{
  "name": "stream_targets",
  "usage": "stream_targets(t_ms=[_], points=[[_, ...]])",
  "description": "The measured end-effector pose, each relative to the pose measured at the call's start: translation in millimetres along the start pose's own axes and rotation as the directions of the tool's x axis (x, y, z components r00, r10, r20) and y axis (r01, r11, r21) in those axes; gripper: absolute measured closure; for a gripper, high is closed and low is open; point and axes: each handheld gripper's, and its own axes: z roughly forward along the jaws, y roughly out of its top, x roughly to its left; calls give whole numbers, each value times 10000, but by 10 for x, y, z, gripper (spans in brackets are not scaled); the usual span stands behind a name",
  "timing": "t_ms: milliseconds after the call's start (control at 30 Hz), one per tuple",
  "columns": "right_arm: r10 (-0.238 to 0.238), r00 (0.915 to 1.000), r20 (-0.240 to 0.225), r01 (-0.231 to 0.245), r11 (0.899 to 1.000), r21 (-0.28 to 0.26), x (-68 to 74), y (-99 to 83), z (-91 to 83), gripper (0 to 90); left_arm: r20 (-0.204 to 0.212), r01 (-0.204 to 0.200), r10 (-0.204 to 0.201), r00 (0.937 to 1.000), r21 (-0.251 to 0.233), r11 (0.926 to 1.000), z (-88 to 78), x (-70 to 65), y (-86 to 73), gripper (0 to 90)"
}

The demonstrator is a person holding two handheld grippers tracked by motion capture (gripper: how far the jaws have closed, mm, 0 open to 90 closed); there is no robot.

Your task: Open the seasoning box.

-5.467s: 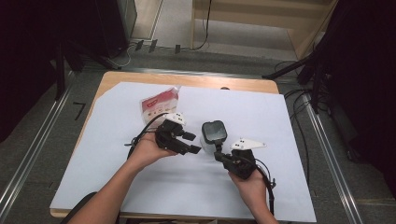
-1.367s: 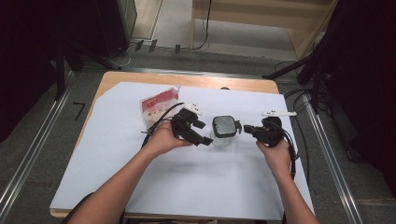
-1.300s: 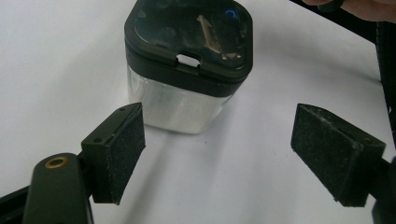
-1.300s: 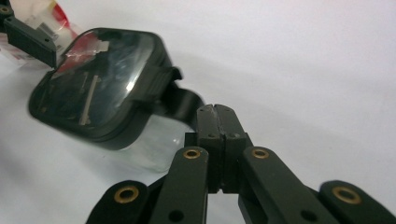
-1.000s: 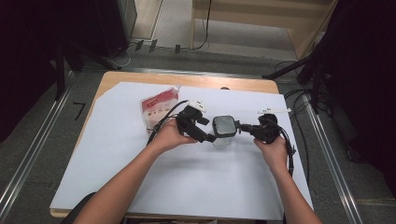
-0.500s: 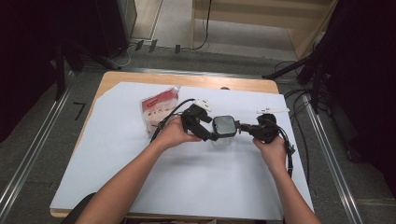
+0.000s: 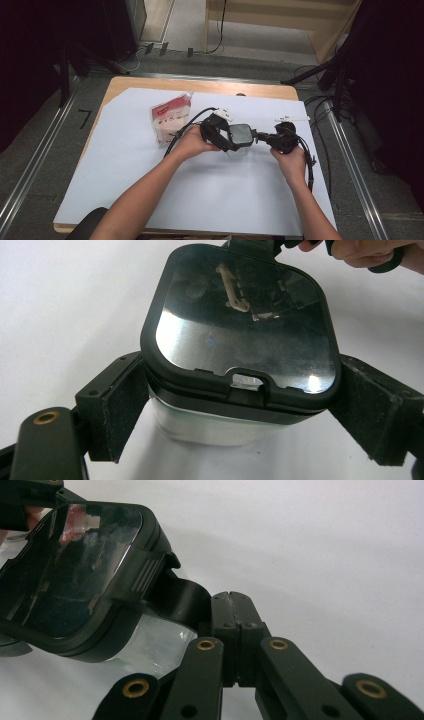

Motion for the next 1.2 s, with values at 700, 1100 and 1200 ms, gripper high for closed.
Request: stream_targets(t_ms=[700, 1100, 1200], points=[[-114, 9999, -25, 114, 9999, 28, 33, -9, -1, 900, -688, -620, 663, 9954, 634, 9961, -78, -106, 88, 172], [-84, 9999, -92, 84, 10000, 37, 38, -23, 1, 900, -714, -551, 592, 9957, 573, 9968, -103, -144, 121, 173], [-49, 9999, -102, 49, 10000, 60, 47, -26, 0, 900, -733, -596, 627, 9953, 443, 9972, -120, -152, 138, 174]])
